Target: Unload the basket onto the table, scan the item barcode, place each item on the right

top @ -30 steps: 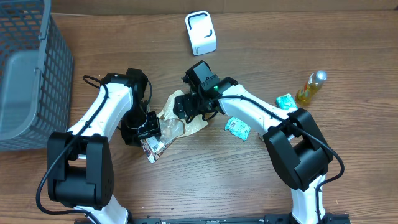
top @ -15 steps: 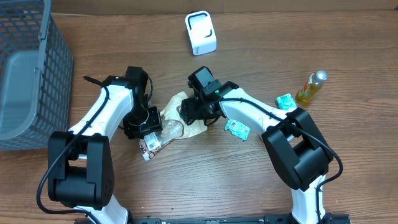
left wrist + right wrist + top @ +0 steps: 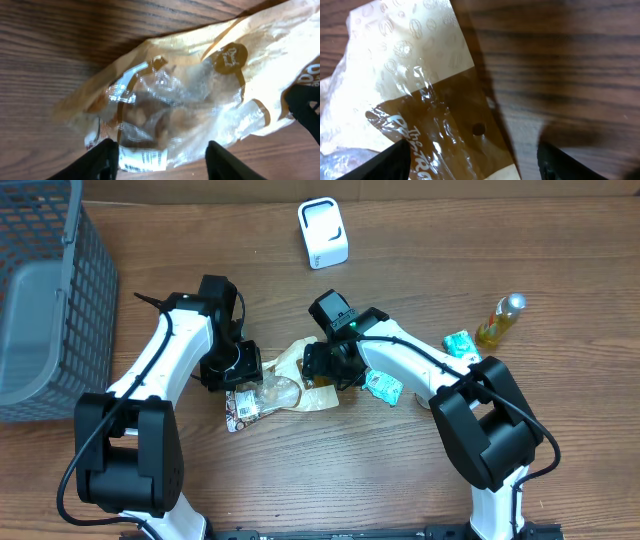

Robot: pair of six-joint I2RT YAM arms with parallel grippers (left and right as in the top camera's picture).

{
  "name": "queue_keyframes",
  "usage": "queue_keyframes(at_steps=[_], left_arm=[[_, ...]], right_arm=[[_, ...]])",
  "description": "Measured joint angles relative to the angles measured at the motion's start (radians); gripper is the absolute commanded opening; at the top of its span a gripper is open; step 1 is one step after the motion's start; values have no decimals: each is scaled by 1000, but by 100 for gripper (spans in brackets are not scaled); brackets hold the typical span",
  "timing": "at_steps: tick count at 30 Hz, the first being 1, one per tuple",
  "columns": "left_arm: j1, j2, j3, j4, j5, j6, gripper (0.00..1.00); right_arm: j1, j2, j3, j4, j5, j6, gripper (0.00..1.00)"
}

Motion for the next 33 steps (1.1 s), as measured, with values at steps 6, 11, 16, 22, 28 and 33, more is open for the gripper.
queue_keyframes(at_steps=[6, 11, 16, 22, 28, 33], left_arm=[[0, 2, 133, -175, -65, -8, 63], [0, 2, 136, -224, -110, -15, 75], [0, 2, 28, -143, -115, -23, 79], [0, 2, -45, -6, -81, -24, 78], [0, 2, -117, 100, -40, -24, 77], [0, 1, -147, 156, -15, -23, 75]], right_arm=[[0, -43, 3, -9, -40, -69, 85], [0, -53, 17, 45, -71, -107, 92], [0, -53, 18, 75, -68, -119, 95], [0, -53, 18, 76, -61, -137, 96], [0, 3, 18, 76, -62, -143, 100], [0, 24, 22, 71, -72, -133, 99]])
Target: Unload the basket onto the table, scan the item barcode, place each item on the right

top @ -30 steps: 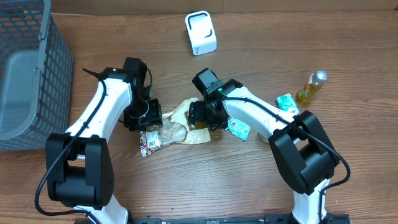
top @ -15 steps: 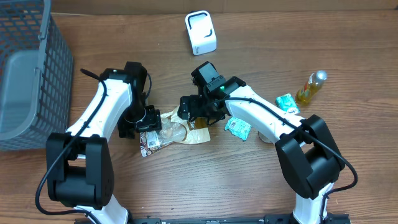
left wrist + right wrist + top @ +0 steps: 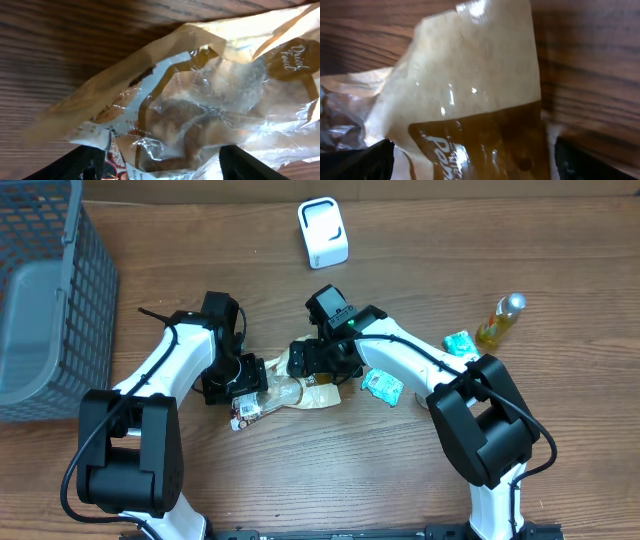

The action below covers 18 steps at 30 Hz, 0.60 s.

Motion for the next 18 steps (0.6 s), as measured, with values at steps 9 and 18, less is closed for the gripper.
queue_keyframes(at_steps=[9, 18], left_arm=[[0, 0, -7, 89, 11, 23, 71], [0, 0, -11, 159, 11, 27, 70]], right_arm=[[0, 0, 0, -9, -28, 49, 100], [-9, 0, 0, -16, -73, 64, 99]])
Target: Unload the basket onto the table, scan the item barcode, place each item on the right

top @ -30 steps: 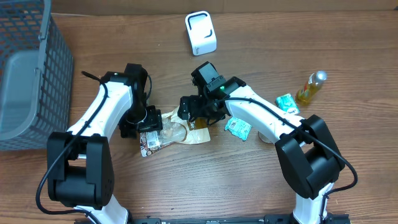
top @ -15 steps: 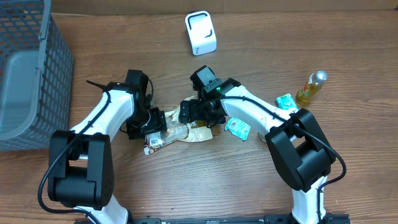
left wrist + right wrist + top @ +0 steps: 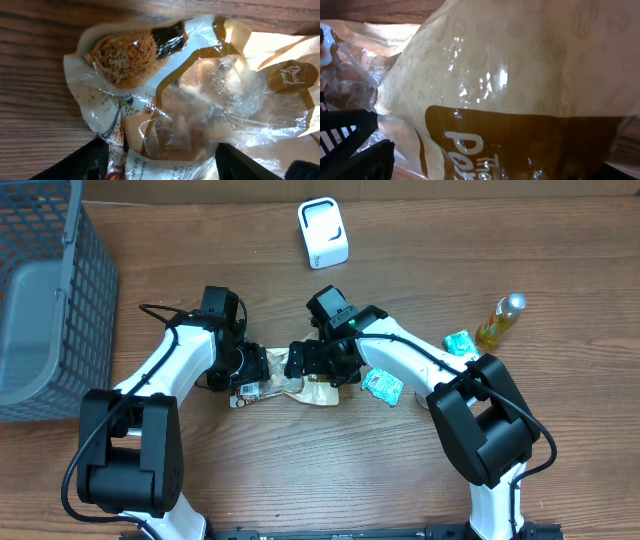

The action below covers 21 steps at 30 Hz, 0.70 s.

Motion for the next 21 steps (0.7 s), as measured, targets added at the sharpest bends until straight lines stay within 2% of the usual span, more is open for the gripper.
queue_keyframes(at_steps=[8, 16, 21], left_arm=[[0, 0, 0, 1, 0, 0, 70], [0, 0, 0, 1, 0, 0, 70], [0, 0, 0, 1, 0, 0, 70]], right_arm=[[-85, 0, 0, 1, -59, 0, 100], [-58, 0, -16, 84, -38, 3, 100], [-37, 0, -27, 121, -90, 7, 100]])
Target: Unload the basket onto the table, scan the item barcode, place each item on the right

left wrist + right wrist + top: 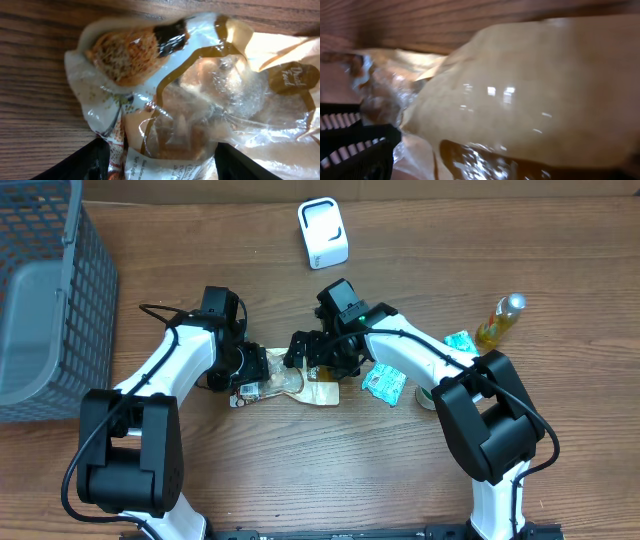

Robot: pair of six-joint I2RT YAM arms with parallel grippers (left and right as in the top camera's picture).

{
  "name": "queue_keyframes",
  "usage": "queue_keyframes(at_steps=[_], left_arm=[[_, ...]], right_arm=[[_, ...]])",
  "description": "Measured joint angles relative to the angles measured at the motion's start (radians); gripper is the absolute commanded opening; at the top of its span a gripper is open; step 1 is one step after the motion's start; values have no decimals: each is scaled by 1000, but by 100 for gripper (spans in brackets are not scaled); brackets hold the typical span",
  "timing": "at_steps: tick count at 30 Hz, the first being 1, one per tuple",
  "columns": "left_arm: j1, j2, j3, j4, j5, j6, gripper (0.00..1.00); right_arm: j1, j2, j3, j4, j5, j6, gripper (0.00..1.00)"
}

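The item is a crumpled clear-and-tan snack bag (305, 385) with brown print, lying mid-table. It fills the left wrist view as the bag (220, 95) and the right wrist view as the bag (530, 85). A packet with a noodle picture (132, 52) lies at its left end. My left gripper (255, 370) is open, its fingers (95, 162) straddling the bag's left end. My right gripper (312, 355) is open over the right end, one finger (365, 150) showing, the other hidden. The white scanner (323, 232) stands at the back.
A grey wire basket (40, 290) takes up the left edge. A yellow bottle (500, 320) stands at the right. Two teal packets (383, 385) (460, 343) lie beside my right arm.
My right gripper has shifted slightly back and tilted, so the tan end of the bag now slopes across its view. The left gripper and its end of the bag look unchanged.
At first both grippers stood open beside the flat bag, one at each end. Then both were closer in over it. Then the bag lay bunched between them, the noodle packet showing at its left. Now the right gripper is tilted.
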Motion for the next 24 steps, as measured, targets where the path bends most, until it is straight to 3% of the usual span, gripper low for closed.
queue_keyframes(at_steps=[8, 12, 14, 15, 24], left_arm=[[0, 0, 0, -2, -5, 0, 70], [1, 0, 0, -2, -15, 0, 70], [1, 0, 0, -2, -17, 0, 70], [1, 0, 0, -2, -19, 0, 70], [1, 0, 0, -2, -23, 0, 70]], right_arm=[[1, 4, -11, 135, -159, 64, 95], [-2, 8, -11, 156, -229, 73, 75], [-1, 10, -11, 156, -243, 76, 59], [-1, 11, -11, 156, -243, 80, 56], [0, 14, -11, 130, -212, 43, 53]])
